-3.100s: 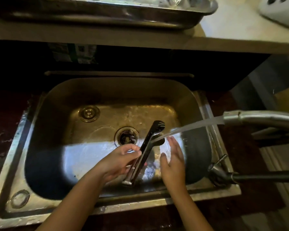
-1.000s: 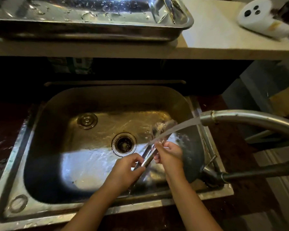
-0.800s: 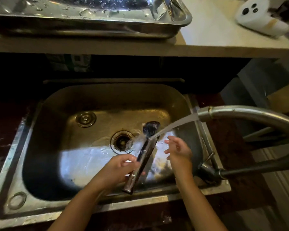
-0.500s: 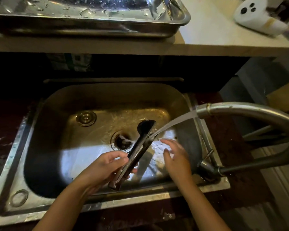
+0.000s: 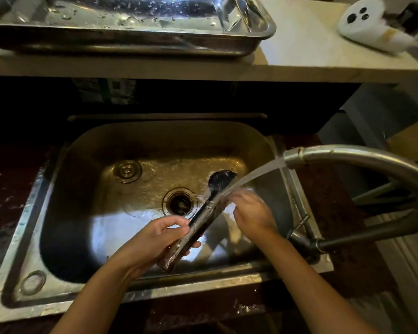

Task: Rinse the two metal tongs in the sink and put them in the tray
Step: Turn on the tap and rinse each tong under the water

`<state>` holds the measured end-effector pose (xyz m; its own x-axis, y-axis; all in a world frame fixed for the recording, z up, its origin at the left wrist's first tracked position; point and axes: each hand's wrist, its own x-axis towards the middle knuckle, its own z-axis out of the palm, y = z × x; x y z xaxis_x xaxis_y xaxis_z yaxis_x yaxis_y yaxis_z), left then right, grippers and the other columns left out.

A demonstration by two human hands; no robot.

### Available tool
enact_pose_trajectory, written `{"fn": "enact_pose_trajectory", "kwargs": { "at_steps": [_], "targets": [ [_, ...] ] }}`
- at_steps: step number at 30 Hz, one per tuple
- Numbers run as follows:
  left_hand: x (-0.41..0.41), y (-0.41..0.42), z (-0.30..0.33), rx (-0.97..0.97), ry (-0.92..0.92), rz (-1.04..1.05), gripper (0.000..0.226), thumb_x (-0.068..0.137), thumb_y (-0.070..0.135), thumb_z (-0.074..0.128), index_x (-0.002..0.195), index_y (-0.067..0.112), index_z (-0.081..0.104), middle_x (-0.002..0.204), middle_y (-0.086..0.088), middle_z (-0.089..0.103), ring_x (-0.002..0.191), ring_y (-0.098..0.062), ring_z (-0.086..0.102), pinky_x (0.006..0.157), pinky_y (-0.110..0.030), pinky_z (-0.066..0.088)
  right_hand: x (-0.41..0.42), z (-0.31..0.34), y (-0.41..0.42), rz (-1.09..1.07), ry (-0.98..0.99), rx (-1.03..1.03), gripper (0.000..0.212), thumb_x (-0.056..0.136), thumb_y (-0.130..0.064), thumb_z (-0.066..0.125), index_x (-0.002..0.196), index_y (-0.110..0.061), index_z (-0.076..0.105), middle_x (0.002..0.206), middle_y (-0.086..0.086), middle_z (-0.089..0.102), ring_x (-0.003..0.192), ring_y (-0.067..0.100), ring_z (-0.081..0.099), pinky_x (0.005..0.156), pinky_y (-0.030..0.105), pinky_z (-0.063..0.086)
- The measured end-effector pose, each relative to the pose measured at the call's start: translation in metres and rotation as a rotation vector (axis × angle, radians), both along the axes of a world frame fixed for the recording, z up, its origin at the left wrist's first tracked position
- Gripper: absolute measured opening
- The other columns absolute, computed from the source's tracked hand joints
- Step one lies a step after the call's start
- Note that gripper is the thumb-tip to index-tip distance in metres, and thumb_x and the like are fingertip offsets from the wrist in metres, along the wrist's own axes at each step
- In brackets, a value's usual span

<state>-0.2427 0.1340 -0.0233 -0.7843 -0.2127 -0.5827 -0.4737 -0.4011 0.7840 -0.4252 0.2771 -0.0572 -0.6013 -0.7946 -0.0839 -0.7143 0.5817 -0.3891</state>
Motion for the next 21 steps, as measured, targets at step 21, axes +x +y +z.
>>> {"fn": "enact_pose_trajectory", "kwargs": {
  "at_steps": [21],
  "targets": [
    [-0.007,-0.003,-0.021,0.135,0.028,0.103,0.007,0.083,0.005,0.056,0.089,0.004,0.060,0.089,-0.016,0.072,0.093,-0.028,0.070,0.074,-0.032,0.058,0.020,0.005,-0.004,0.225,0.072,-0.104,0.048,0.079,-0.004,0.055,0.124,-0.021,0.050,0.134,0.003,0.052,0.129,0.018,0.040,0.111,0.031,0.021]
  ]
}}
